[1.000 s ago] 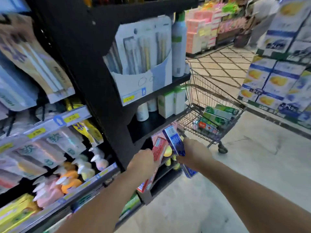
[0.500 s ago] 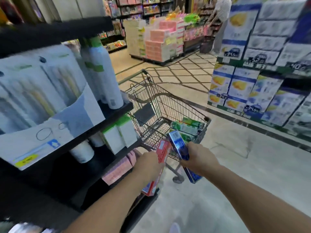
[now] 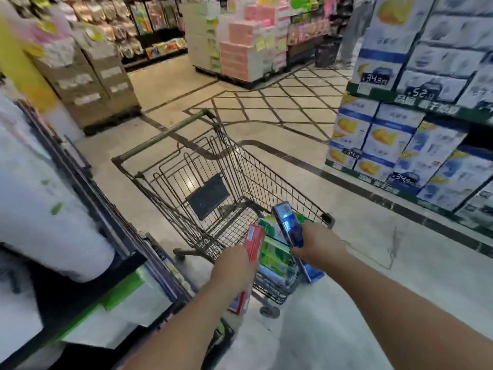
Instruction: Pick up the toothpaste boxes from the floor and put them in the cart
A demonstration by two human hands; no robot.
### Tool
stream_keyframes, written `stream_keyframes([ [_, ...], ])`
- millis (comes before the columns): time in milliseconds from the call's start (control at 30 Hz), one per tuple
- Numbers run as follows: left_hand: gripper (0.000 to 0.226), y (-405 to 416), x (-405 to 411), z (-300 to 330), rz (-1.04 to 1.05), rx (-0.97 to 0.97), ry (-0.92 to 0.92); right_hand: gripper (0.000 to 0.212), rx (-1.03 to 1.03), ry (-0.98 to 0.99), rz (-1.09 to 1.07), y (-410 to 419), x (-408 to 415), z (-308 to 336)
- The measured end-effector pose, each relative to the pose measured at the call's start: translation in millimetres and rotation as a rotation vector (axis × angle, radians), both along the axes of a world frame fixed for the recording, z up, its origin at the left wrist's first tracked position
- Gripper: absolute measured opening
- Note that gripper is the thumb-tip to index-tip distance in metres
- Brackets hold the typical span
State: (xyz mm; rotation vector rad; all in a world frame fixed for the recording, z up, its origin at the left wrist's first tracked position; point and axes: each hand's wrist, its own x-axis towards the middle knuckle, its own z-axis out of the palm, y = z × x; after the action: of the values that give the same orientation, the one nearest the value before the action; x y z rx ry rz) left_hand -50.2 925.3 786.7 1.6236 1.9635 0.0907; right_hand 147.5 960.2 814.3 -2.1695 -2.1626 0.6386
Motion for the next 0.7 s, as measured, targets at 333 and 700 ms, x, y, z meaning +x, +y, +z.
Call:
stream_keyframes([
  [333,0.044,104,41,-66,0.208,-0.114,-0.003,0.037,-0.132,-0.049,0.205,139,28,-73],
  [700,0.054,143,72,-186,0.57,-0.312,0.012,0.041,-0.361,-0.097,0.455,215,25,-209],
])
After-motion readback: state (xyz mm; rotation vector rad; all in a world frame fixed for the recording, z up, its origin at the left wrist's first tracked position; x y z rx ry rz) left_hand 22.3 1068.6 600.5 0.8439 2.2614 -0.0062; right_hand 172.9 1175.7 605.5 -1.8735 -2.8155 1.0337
